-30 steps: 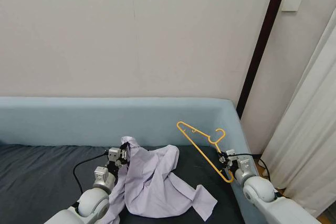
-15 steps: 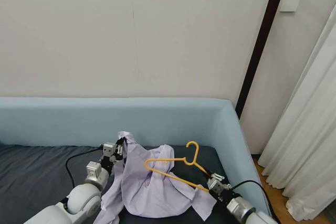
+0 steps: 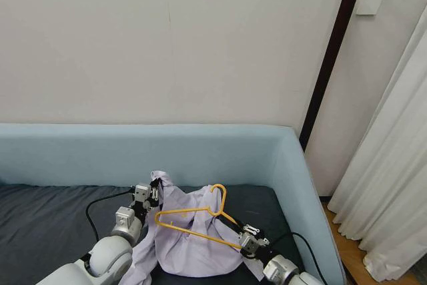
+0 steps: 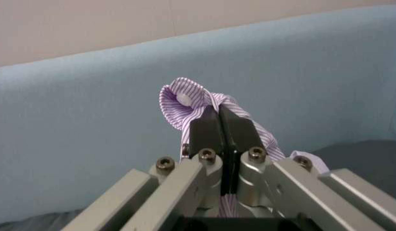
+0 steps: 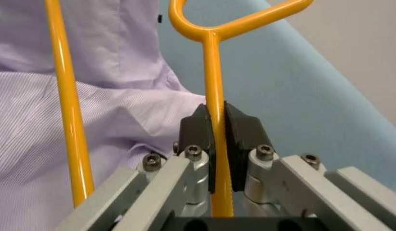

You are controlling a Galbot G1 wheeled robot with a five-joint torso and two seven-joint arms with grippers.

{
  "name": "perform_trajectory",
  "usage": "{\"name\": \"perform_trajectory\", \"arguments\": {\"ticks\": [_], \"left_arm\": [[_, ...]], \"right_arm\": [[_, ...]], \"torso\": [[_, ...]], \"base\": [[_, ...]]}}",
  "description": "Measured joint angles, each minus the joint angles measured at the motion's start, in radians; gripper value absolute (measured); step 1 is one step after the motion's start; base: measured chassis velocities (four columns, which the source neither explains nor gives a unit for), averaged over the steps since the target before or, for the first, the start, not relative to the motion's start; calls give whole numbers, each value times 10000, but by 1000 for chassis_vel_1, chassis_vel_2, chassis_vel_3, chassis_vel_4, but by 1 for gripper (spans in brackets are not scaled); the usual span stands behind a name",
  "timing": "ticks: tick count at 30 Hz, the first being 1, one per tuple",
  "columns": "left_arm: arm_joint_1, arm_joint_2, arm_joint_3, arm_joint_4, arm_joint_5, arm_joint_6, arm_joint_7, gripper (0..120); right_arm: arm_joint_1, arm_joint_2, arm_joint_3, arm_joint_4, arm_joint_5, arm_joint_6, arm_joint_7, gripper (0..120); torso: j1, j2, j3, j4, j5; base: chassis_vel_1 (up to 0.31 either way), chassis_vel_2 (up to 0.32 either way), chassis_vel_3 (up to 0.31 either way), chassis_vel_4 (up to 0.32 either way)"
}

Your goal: Pick up the clothes from the sofa and hang them on the clothes hanger.

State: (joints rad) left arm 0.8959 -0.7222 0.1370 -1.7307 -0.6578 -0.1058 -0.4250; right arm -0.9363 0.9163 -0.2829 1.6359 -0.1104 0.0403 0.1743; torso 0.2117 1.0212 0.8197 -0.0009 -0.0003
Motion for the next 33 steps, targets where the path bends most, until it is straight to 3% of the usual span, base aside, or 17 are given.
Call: {"name": "perform_trajectory", "arguments": {"ticks": [13,25,33], "left_arm": [[-28,200,123,-312,-4,108,-18,0],[-684,21,1362,-535,-212,426,-175,0],[-945,177,1326,-564,-418,347,-110,0]], "right_arm": [[230,33,23,-294,480,-494,436,4],[1300,401,-690,-319,713,-857,763,4],[2032,473,-1201,-521,550,-286,476,4]], "torso": [[0,-1,0,-3,1],[0,-1,0,-4,1],[1,-1,1,-4,1]], "base": [[0,0,0,0],[0,0,0,0],[0,0,0,0]]}}
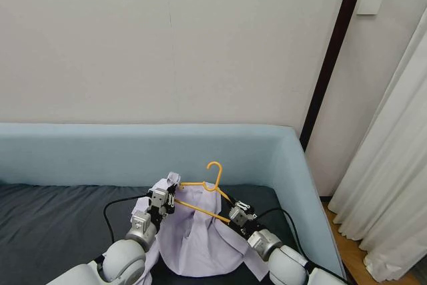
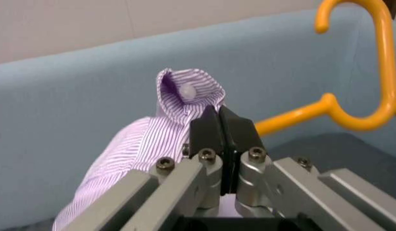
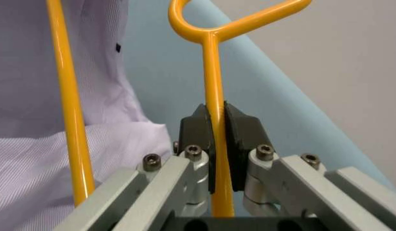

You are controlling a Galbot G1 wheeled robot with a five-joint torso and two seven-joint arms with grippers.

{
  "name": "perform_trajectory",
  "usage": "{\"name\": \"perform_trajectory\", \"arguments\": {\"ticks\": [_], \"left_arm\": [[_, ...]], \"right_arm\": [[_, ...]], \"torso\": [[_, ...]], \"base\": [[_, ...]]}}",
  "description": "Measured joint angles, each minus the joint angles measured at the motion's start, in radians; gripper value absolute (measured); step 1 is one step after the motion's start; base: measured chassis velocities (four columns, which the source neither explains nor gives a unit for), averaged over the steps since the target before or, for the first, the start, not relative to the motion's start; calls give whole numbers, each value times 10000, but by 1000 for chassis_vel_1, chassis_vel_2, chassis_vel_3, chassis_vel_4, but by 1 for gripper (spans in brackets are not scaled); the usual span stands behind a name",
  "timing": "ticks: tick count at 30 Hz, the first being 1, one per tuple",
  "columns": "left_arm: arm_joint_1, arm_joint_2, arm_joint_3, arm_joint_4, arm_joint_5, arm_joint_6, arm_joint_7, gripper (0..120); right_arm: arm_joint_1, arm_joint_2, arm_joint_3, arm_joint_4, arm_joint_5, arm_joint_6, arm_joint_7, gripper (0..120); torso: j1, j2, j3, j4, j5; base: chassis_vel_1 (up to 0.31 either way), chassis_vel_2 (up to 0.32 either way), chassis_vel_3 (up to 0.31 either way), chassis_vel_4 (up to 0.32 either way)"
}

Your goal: Pick up the clothes from the sofa and hang them on the clothes hanger.

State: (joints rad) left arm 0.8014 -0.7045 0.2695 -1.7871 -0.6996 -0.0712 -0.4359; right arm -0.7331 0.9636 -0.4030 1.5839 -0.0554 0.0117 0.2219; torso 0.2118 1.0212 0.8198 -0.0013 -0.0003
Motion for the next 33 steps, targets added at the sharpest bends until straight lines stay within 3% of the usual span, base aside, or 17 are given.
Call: {"name": "perform_trajectory", "arguments": {"ticks": [13,22,24,33], "left_arm": [[169,577,-904,21,-147,-246,284,0],[27,745,-384,-272,-353,-615,747,0],[-40,907,-164,-252,-413,-1052,1214,0],[197,1541,-57,-889,-471,-1530,1895,0]], "right_arm": [[110,-200,-128,224,21,583,-224,4],[361,-171,-514,187,389,830,-477,4],[515,-82,-701,91,418,900,-547,4],[1123,141,-928,-407,906,746,-444,4]], "torso": [[0,0,0,3,0],[0,0,0,0,1],[0,0,0,1,0],[0,0,0,3,0]], "base": [[0,0,0,0],[0,0,0,0],[0,0,0,0],[0,0,0,0]]}}
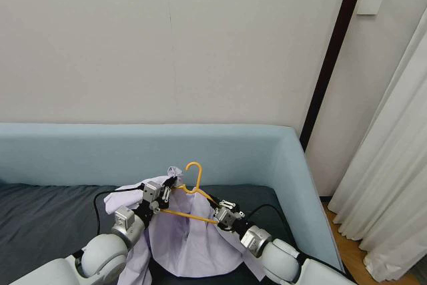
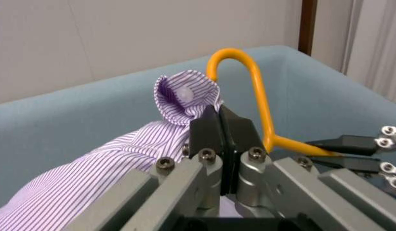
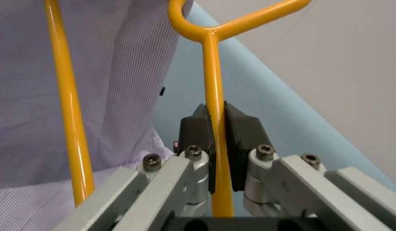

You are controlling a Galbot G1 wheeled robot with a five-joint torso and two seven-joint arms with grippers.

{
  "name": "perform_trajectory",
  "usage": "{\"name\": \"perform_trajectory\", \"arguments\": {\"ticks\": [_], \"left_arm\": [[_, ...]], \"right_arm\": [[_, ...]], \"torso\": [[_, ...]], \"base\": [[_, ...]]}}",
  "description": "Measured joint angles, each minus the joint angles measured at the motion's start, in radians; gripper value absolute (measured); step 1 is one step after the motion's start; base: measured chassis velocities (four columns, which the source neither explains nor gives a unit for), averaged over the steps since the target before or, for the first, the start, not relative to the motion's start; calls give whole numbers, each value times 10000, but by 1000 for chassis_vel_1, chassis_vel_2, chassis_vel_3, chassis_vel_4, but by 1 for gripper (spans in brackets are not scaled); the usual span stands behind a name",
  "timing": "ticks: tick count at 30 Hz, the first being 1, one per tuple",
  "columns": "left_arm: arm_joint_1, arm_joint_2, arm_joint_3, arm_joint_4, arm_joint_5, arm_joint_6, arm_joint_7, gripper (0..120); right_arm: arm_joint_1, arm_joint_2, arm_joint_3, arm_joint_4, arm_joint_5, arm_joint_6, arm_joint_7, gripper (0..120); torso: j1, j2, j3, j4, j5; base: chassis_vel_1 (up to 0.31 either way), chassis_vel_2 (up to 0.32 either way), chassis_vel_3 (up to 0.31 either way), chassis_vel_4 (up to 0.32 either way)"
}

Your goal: Pick up the clothes from the sofa and hang them on the clothes hanger.

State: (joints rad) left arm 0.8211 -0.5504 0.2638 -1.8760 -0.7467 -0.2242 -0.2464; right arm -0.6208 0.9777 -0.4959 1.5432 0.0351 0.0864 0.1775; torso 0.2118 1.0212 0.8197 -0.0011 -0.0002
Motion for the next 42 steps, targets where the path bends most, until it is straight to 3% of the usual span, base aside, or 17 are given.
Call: {"name": "perform_trajectory", "arguments": {"ticks": [9,22,31,35,42], "left_arm": [[-176,126,-247,651,-73,-511,833,0],[-41,388,-26,313,-104,-380,802,45],[889,283,-956,-582,117,-404,121,77],[1502,-32,-1524,-995,317,-267,-732,95],[2639,-580,-1787,-1080,1014,359,-1632,100]], "right_arm": [[60,-180,-110,455,-280,401,-328,4],[27,-310,-53,601,-561,442,-344,4],[-123,-200,321,338,-584,346,-137,4],[-302,-220,615,205,-469,216,-11,4],[-443,-426,796,427,-154,12,77,4]], "torso": [[0,0,0,1,0],[0,0,0,1,1],[-1,0,0,0,1],[-1,0,-1,-1,3],[-1,0,-1,2,0]], "base": [[0,0,0,0],[0,0,0,0],[0,0,0,0],[0,0,0,0],[0,0,0,0]]}}
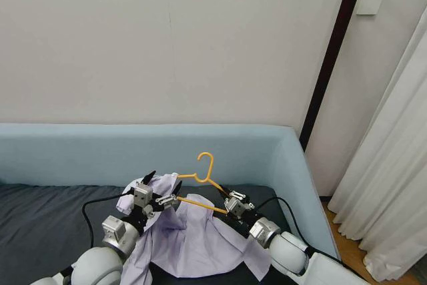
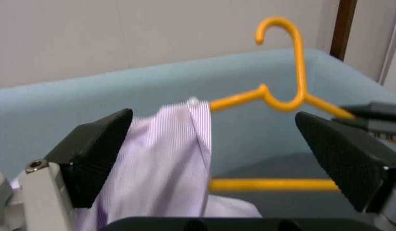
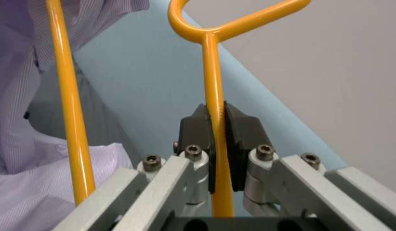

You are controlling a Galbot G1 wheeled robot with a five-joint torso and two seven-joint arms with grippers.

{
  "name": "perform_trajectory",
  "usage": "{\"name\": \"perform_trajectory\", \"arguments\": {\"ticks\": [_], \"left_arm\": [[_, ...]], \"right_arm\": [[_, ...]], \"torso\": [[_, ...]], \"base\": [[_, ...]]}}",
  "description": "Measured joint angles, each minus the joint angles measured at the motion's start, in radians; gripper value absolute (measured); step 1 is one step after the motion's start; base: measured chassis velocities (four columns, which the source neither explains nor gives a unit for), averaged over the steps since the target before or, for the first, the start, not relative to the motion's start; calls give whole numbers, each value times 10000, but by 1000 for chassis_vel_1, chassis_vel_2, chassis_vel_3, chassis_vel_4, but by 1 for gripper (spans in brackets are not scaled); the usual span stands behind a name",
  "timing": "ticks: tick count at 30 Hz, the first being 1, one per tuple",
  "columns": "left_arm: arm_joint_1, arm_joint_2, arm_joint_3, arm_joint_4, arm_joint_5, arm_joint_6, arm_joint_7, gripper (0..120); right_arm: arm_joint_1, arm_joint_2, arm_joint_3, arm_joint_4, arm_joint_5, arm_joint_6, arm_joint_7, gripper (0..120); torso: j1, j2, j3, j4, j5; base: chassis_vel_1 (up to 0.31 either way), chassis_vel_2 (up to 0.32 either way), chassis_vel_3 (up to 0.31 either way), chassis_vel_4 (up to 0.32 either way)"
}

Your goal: Pick up the clothes from the sofa and hang them on the clothes hanger.

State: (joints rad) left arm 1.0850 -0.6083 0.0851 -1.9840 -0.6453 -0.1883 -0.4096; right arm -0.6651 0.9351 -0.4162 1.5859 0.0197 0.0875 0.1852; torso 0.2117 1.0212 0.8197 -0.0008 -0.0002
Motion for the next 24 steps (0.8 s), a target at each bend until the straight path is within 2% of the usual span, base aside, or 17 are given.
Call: {"name": "perform_trajectory", "arguments": {"ticks": [7,10,11,16,17,22,24], "left_arm": [[-253,-370,417,270,260,285,-271,93],[-667,-629,647,488,243,628,-599,81],[-667,-629,647,488,243,628,-599,81],[-741,-840,719,756,233,813,-753,56],[-741,-840,719,756,233,813,-753,56],[-777,-1031,740,982,241,828,-744,35],[-783,-1046,740,997,241,816,-736,32]], "right_arm": [[23,-41,-98,260,123,-120,19,4],[6,-98,-106,368,181,-143,21,4],[6,-98,-106,368,181,-143,21,4],[18,-183,-82,508,281,-186,18,4],[18,-183,-82,508,281,-186,18,4],[4,-219,-179,698,301,-248,12,4],[-3,-224,-193,719,301,-256,12,4]], "torso": [[0,0,0,-3,1],[0,0,0,-5,0],[0,0,0,-5,0],[1,0,0,-3,1],[1,0,0,-3,1],[0,0,0,-3,0],[0,0,0,-3,0]], "base": [[0,0,0,0],[0,0,0,0],[0,0,0,0],[0,0,0,0],[0,0,0,0],[0,0,0,0],[0,0,0,0]]}}
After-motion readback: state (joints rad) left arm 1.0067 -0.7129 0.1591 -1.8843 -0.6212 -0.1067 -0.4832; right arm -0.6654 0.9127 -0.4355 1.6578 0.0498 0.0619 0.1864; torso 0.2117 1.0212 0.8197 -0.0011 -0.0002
